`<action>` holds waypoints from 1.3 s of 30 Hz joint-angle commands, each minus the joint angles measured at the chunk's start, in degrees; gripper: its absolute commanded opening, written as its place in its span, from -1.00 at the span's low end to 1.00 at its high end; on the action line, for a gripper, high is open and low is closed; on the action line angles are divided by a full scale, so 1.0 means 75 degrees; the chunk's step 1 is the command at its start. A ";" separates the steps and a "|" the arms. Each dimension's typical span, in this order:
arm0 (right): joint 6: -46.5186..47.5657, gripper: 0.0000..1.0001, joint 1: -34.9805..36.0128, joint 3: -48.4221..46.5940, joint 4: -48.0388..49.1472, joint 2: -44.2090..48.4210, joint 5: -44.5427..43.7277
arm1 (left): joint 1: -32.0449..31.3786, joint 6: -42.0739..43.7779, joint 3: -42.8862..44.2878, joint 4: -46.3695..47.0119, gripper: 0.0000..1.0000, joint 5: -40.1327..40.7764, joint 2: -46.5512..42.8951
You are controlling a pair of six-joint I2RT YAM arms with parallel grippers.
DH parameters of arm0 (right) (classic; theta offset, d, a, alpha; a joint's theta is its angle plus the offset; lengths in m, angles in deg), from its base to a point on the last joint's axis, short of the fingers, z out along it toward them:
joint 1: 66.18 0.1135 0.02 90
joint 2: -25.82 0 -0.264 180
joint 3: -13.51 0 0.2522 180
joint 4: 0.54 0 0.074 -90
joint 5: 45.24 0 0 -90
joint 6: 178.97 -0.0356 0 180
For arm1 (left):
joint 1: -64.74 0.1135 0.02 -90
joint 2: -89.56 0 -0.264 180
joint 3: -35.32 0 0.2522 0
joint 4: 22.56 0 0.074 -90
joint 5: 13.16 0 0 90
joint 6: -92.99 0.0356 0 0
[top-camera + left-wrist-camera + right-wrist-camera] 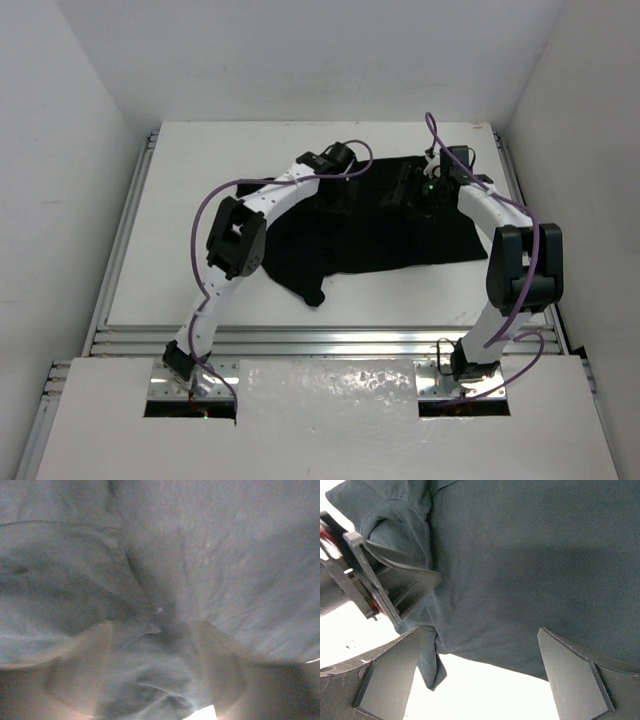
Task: Fold and stack the t-shirts
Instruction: Fold the tshirt
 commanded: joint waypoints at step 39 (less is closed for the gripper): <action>0.0714 -1.00 -0.1848 -0.6177 -0.1824 -0.6073 -0.2687 | 0.3771 -0.2175 0.1266 0.0368 -1.00 0.2202 0.1766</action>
